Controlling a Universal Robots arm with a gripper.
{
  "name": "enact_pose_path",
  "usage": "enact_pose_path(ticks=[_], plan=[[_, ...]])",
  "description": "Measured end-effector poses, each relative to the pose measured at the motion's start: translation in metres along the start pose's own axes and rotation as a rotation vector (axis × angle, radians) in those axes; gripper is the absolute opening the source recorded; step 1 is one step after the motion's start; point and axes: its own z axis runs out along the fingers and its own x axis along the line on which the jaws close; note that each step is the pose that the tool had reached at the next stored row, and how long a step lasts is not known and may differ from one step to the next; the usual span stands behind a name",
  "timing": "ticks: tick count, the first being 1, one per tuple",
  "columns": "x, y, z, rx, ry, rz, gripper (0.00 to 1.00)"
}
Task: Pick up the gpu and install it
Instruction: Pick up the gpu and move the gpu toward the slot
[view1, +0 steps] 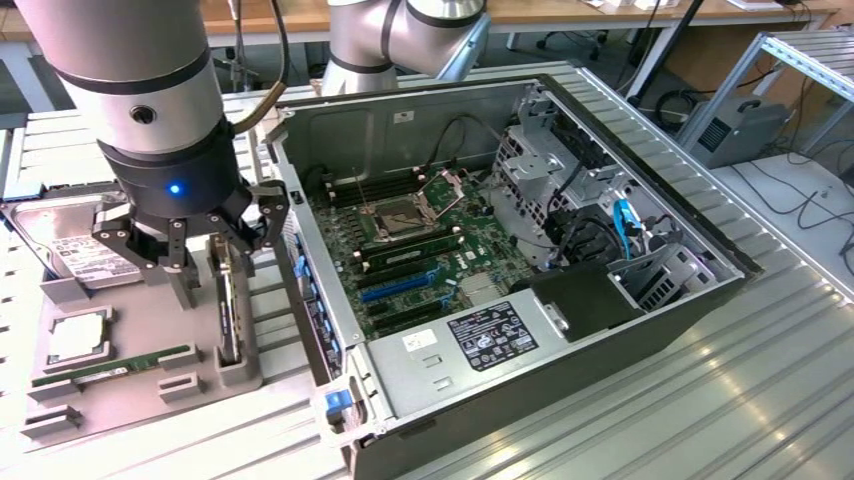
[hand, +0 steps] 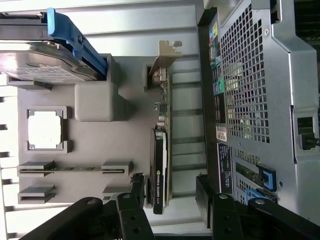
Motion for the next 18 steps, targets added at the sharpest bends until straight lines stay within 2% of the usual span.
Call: enact_pose_path(ticks=[18], plan=[[-0.003,0.0047,0.0106,0.0,0.0001,0.0,0.54]])
